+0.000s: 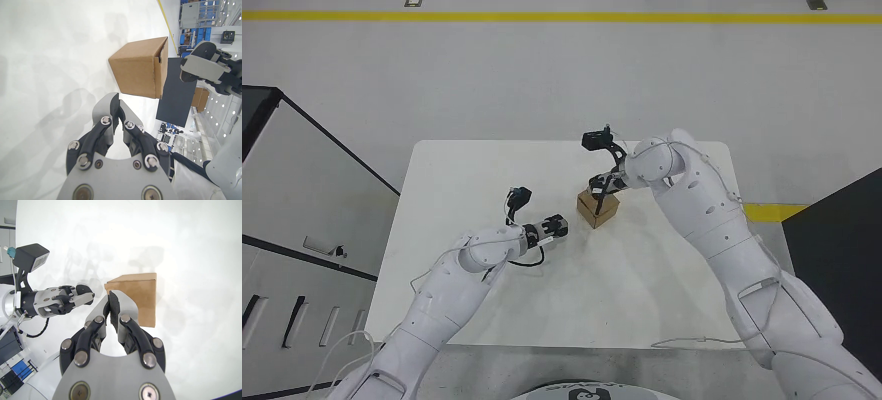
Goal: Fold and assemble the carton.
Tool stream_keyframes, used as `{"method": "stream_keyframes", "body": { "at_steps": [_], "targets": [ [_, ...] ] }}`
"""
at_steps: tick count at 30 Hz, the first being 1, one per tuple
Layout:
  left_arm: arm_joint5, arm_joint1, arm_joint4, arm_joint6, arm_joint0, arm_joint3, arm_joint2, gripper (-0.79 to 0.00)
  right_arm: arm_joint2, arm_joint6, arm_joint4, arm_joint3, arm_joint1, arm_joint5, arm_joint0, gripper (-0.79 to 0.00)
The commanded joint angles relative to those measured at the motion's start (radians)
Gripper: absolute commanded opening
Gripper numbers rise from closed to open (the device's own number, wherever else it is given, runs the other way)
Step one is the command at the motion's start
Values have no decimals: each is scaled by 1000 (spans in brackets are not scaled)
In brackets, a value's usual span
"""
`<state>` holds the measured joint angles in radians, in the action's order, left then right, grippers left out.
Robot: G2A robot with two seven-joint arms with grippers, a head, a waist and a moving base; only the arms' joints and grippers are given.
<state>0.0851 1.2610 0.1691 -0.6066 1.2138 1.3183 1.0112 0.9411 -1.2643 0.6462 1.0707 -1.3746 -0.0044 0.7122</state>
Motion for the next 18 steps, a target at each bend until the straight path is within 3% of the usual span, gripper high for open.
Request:
{"method": "stream_keyframes", "body": {
  "at_steps": [1,18],
  "targets": [
    [0,0,-2,-1,-1,-2,0,-785,-5,-2,-3,-10,-1,3,0,-785],
    [-1,2,-2,0,-5,-11,-3,-785,-64,17,-28,-122,-21,6,-29,-785]
  ]
}}
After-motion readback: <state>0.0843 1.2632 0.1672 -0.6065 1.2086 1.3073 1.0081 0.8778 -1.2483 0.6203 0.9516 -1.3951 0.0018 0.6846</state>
